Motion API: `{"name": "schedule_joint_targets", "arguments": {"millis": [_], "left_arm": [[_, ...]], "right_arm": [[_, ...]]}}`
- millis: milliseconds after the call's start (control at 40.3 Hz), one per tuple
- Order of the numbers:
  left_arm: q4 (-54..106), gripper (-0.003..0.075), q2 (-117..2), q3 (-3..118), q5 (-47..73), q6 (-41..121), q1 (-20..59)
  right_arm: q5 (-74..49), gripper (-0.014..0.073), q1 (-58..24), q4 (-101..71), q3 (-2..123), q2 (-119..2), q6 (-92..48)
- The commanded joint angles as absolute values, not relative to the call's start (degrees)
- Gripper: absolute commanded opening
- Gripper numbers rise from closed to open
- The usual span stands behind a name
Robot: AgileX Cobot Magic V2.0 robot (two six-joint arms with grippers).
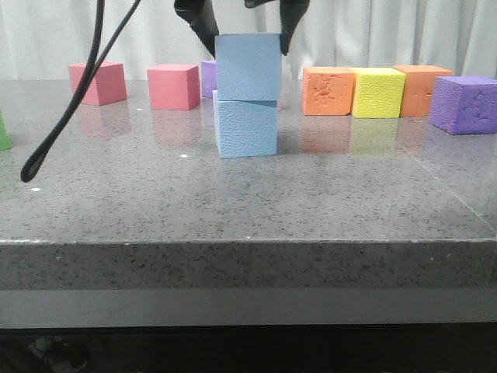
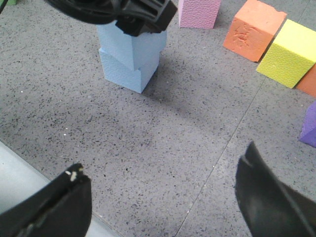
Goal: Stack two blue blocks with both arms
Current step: 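Open the left gripper and raise it off the stack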
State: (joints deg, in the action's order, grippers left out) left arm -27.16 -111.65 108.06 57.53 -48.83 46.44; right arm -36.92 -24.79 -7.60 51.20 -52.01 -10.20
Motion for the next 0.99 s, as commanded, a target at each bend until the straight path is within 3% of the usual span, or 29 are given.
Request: {"name": "schedule_joint_targets", "arguments": {"millis": [0, 174, 472, 795, 969], "left_arm": [[-30.1, 0.0511, -108.2, 110.0, 56.0, -50.8, 46.8], [-30.1, 0.0517, -108.2, 110.0, 56.1, -50.9, 46.8], [-29.8, 0.0642, -105.9, 110.0, 55.3, -49.2, 48.2], [-26.6, 0.0641, -97.0, 109.9, 61.5, -27.1, 48.6], [-17.4, 0.0641, -89.9, 105.3, 60.3, -15.0, 46.3]], "right_arm": [[-33.4, 0.0599, -24.5, -8.0, 52.6, -51.3, -10.6], [-33.4, 0.0599, -24.5, -8.0, 52.6, -51.3, -10.6], [-33.4, 0.0599, -24.5, -8.0, 52.6, -51.3, -10.6], [-33.4, 0.0599, -24.5, -8.0, 52.6, -51.3, -10.6], [-33.4, 0.0599, -24.5, -8.0, 52.6, -51.3, -10.6]]}}
